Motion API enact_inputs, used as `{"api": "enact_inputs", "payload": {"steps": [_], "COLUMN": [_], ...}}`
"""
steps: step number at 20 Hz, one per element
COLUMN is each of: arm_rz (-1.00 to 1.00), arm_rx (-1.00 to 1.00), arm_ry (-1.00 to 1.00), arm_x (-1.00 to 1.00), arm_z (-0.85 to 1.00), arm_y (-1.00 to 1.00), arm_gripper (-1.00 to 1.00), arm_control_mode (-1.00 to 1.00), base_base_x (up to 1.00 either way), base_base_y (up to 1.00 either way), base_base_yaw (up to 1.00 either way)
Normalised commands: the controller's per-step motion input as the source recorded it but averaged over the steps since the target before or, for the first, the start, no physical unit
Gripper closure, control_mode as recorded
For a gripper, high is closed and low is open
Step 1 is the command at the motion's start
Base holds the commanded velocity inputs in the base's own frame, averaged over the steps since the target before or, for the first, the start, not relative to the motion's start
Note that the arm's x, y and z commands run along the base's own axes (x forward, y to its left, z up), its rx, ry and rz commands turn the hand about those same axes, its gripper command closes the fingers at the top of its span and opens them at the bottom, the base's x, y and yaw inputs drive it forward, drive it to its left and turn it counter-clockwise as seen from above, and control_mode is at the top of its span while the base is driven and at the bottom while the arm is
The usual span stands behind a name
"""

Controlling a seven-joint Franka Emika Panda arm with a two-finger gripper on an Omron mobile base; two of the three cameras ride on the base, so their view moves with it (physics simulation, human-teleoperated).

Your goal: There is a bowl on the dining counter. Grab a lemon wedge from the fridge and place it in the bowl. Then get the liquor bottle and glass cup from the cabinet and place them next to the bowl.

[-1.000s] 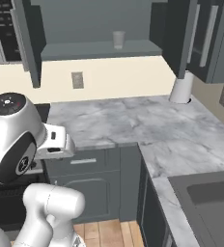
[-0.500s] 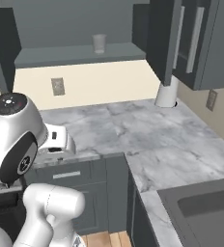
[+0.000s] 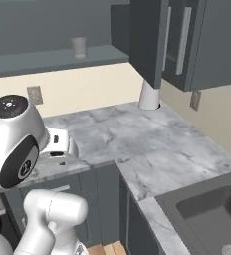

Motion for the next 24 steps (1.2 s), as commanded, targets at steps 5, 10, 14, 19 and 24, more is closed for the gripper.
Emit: {"api": "enact_inputs", "payload": {"steps": [5,10,14,19,24], "arm_rz": [0.00,0.00,0.00,0.00,0.00], "arm_rx": [0.00,0.00,0.00,0.00,0.00], "arm_ry": [0.00,0.00,0.00,0.00,0.00], "arm_x": [0.00,0.00,0.00,0.00,0.00], "arm_z": [0.00,0.00,0.00,0.00,0.00], "arm_y": [0.00,0.00,0.00,0.00,0.00], "arm_gripper": [-1.00,-1.00,-1.00,-1.00,-1.00], "arm_control_mode": [1.00,1.00,1.00,1.00,1.00], "base_base_x": [0.49,0.53,0.63,0.72,0.70], "base_base_y": [-0.04,0.00,0.00,-0.08,-0.13], "base_base_yaw": [-0.26,-0.03,0.08,0.18,0.25]}}
